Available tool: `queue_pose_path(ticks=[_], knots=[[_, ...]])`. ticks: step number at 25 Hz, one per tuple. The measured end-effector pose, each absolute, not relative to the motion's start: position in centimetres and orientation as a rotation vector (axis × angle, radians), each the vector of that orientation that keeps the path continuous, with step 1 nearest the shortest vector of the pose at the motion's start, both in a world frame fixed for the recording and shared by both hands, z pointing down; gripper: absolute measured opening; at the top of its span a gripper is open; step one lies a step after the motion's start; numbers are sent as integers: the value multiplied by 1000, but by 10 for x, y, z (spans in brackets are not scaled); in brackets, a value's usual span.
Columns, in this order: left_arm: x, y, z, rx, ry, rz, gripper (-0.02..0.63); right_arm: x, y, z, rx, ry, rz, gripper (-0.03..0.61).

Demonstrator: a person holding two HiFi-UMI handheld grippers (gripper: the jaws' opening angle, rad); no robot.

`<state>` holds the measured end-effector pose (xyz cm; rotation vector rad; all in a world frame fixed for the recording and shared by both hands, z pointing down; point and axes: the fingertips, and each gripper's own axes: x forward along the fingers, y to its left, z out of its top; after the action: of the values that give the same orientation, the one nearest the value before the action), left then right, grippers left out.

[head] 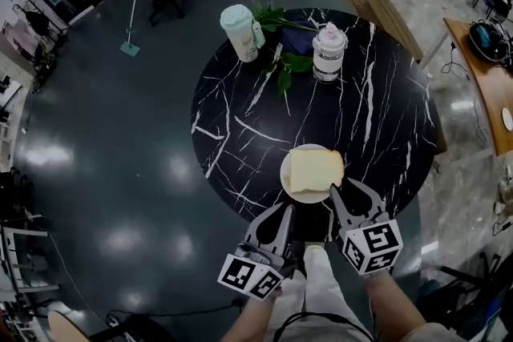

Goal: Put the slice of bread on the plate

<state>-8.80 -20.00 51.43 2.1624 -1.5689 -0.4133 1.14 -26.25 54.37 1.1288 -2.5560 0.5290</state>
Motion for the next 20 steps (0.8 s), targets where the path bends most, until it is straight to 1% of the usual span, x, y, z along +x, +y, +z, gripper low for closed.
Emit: queue_pose_path(ticks=[2, 4, 6, 12, 20], knots=[[-86, -199, 509, 2189, -1561, -400, 8, 9, -252, 533, 1099, -2595, 563, 44], [-82, -197, 503, 2220, -1549, -382, 8, 6, -241, 521, 1060, -2635, 572, 18], [-78, -196, 496, 2241, -1538, -380, 8, 3, -229, 507, 1021, -2672, 532, 9], [-80, -188, 473, 2296, -1534, -363, 8, -8, -198, 462, 940, -2776, 416, 9], [-88, -174, 440, 2347, -1546, -367, 8, -14, -175, 426, 964, -2806, 355, 8]])
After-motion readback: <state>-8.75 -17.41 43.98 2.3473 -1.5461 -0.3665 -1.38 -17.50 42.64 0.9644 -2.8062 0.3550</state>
